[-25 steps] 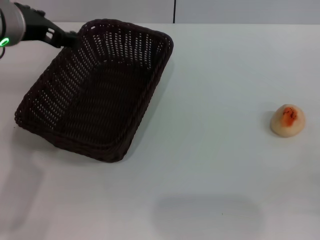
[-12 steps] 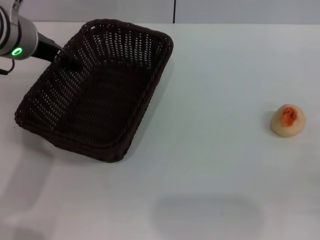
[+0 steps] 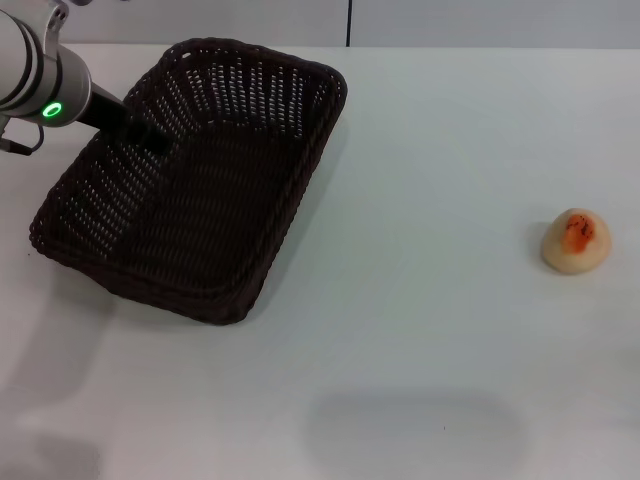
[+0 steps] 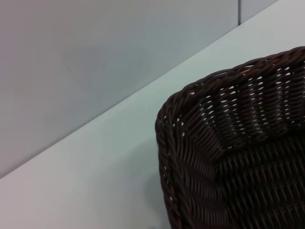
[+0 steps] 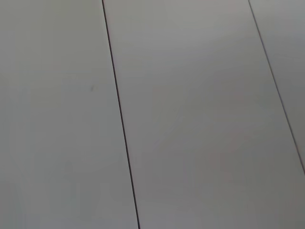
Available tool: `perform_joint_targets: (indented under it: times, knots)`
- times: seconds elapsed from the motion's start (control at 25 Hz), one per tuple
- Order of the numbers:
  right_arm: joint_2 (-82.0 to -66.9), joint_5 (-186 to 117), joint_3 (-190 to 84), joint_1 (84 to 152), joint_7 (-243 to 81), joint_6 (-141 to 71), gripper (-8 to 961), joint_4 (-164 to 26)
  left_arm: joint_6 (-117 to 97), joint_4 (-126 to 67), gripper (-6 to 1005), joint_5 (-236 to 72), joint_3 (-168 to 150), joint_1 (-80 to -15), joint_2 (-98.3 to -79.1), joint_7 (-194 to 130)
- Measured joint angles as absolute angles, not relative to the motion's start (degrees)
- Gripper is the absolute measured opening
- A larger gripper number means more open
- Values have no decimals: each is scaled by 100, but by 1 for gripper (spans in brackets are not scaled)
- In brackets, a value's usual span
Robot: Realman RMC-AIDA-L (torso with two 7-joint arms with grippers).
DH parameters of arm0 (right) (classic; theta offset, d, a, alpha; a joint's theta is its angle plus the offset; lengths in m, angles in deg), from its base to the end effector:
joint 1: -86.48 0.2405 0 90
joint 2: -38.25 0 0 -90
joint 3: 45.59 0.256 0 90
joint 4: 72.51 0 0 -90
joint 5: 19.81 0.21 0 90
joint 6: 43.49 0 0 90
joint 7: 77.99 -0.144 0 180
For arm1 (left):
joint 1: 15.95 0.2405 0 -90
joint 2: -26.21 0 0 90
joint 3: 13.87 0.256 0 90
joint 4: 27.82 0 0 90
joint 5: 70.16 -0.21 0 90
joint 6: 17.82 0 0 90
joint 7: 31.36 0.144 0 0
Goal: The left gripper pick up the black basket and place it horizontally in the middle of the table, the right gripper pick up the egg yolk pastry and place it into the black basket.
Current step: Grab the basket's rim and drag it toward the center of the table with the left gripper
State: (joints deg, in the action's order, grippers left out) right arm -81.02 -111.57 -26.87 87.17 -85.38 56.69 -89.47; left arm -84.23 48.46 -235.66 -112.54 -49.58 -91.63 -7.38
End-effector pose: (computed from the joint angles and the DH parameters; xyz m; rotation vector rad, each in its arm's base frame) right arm 0.3697 0.1572 0.0214 -1.0938 0.5348 0.8014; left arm -0.1988 0.4110 0.0351 -2.1464 -0.7545 0.3988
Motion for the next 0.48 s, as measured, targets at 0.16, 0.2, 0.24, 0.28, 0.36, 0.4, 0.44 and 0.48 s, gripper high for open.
perform_joint_targets:
  times: [0.16,0.2,0.24,0.28,0.36,0.4,0.44,0.48]
  knots:
    - [-8102,-11156,-2687,8706,-8538,5670,759,-8945,-8300,4701,717,-23566,-11257,-4985,-9138,-729]
    - [-8102,-11156,-2687,8706,-8538,5670,758,-8945,-8275,4680,715,-23566,-11258,-4985,-9134,-728]
    - [-8102,-11157,-2687,8703,-8538,5669,758,-8943,-8242,4653,714,-23566,-11262,-4985,-9130,-728]
    - [-8102,-11157,-2687,8702,-8538,5670,758,-8941,-8217,4624,713,-23566,-11271,-4986,-9125,-728]
    - [-8102,-11157,-2687,8702,-8538,5669,758,-8939,-8192,4538,711,-23566,-11291,-4994,-9120,-726]
    - [-8102,-11157,-2687,8704,-8538,5670,757,-8939,-8190,4494,710,-23567,-11300,-5006,-9118,-726]
    - [-8102,-11157,-2688,8705,-8538,5670,757,-8939,-8186,4441,709,-23568,-11301,-5020,-9116,-725]
    - [-8102,-11157,-2690,8708,-8538,5670,757,-8938,-8178,4382,707,-23569,-11301,-5032,-9115,-725]
